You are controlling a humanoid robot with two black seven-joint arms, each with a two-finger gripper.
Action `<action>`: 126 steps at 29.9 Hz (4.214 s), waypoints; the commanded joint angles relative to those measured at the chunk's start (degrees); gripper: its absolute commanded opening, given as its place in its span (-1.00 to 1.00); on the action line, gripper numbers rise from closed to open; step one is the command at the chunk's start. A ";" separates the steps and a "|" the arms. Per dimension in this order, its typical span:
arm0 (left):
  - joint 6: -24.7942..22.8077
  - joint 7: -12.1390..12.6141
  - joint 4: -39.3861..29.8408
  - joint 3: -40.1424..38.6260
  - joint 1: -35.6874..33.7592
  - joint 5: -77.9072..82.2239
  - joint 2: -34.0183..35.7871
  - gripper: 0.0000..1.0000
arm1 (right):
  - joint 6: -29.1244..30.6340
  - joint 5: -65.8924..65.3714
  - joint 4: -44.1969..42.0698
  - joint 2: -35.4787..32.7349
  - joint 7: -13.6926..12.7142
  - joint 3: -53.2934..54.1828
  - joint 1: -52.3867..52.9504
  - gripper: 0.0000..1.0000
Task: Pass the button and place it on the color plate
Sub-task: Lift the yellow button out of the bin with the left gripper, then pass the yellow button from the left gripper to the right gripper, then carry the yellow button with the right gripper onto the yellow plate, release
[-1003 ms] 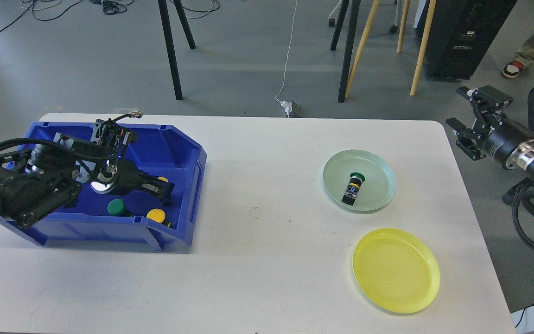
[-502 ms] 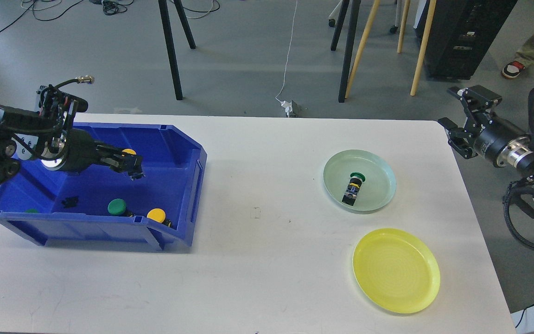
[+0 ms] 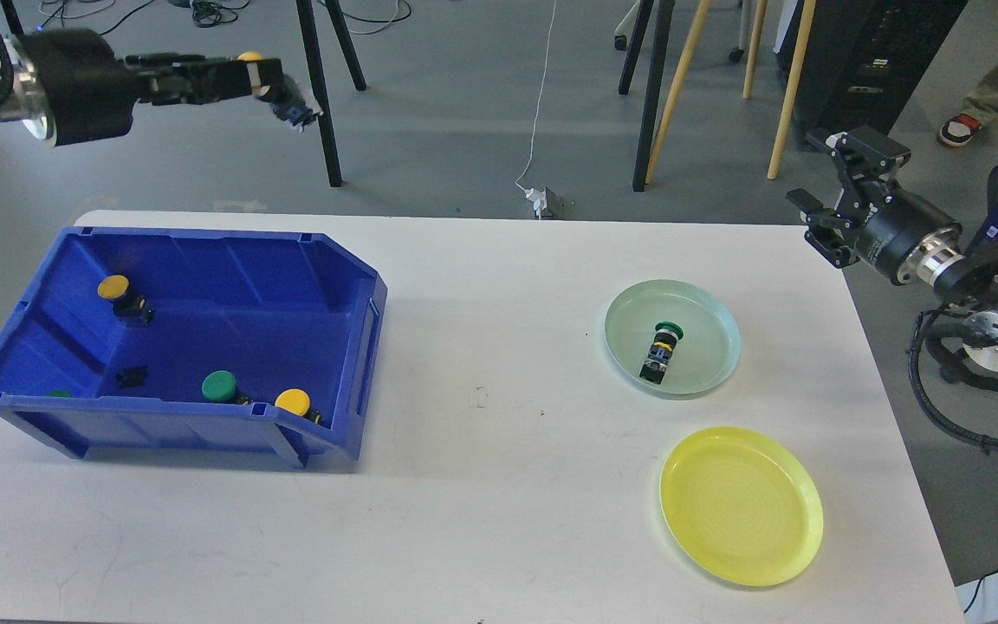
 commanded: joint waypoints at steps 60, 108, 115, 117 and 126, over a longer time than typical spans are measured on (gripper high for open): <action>0.00 2.59 24.50 -0.24 -14.23 -17.91 -39.09 -0.51 | 0.00 6.78 25.35 3.17 -0.77 14.92 6.04 -0.25; 0.00 2.23 28.54 -0.06 -11.85 -17.38 -25.65 0.99 | 5.36 -2.26 34.84 -19.94 -1.03 -1.68 -8.36 -0.75; 0.00 2.15 30.47 -0.77 -14.93 -17.64 -26.00 0.98 | 4.84 -3.50 37.30 -24.69 -1.30 -6.87 -19.70 -0.73; 0.00 2.15 30.47 -0.77 -15.46 -17.64 -26.09 0.99 | 4.75 -3.94 36.87 -25.57 -1.30 -7.93 -21.55 -0.71; 0.00 2.15 30.47 -0.85 -15.99 -17.64 -26.26 0.98 | 4.48 -6.14 29.23 -21.81 -1.30 -10.30 -24.72 -0.61</action>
